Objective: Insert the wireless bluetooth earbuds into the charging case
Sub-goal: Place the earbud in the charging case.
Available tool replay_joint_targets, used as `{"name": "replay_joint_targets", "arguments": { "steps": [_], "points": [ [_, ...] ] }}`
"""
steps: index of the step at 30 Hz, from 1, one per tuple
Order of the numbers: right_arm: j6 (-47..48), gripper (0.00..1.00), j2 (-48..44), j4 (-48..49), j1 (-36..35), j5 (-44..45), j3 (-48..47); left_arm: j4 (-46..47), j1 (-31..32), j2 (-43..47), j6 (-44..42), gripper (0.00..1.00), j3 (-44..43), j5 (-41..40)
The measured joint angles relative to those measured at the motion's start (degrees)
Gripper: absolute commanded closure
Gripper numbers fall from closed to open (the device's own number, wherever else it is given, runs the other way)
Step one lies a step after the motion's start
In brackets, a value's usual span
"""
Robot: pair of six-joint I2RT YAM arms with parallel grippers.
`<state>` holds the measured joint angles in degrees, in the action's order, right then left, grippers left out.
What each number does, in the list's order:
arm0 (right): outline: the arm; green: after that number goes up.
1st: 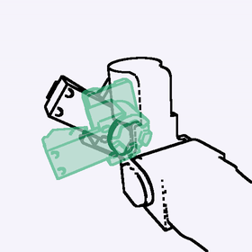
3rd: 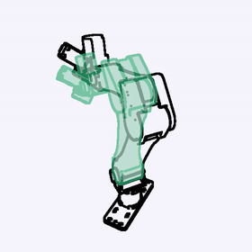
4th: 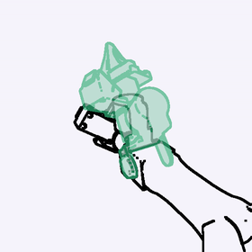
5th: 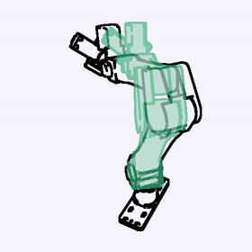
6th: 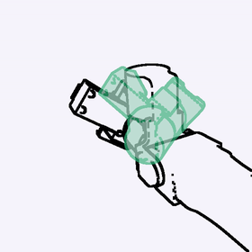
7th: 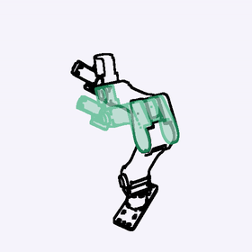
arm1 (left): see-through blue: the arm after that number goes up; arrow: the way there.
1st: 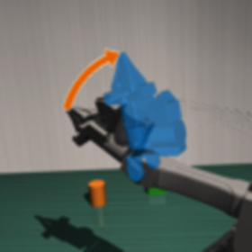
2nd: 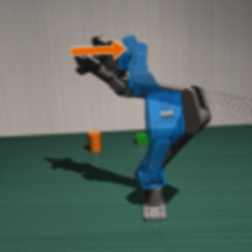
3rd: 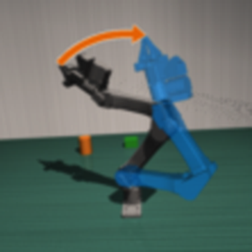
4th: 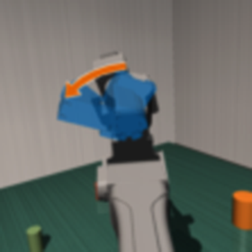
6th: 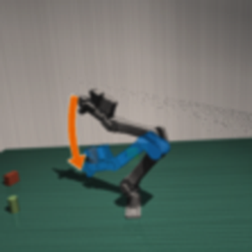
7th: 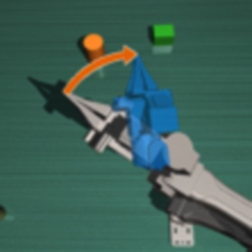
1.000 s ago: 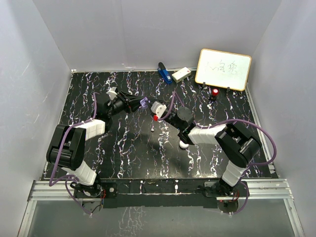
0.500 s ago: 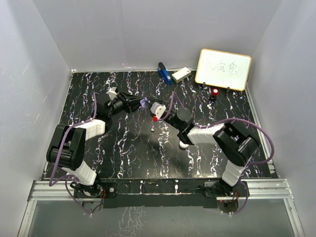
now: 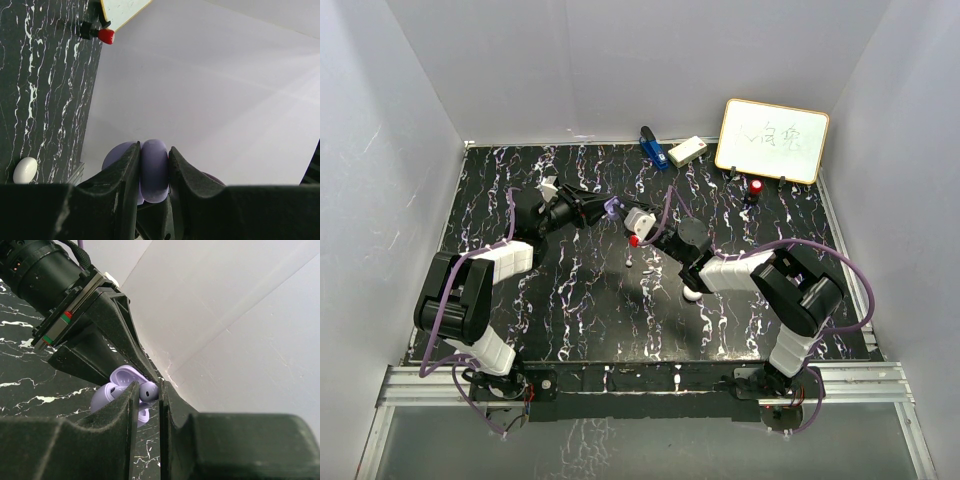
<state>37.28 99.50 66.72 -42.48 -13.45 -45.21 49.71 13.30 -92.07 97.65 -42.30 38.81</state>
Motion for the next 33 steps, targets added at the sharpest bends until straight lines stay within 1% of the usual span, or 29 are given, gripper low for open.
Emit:
{"name": "replay_joint_targets", "arguments": {
  "steps": [17,33],
  "points": [
    [-1.16,0.99,0.00,0.85,0.00,0.24,0.04,0.44,0.02,0.00,1.03,1.00,-0.04,-0.04],
    [-2.93,0.94,-0.02,0.85,0.00,0.68,0.11,0.46,0.02,0.00,1.03,1.00,-0.35,-0.17]
  ]
}}
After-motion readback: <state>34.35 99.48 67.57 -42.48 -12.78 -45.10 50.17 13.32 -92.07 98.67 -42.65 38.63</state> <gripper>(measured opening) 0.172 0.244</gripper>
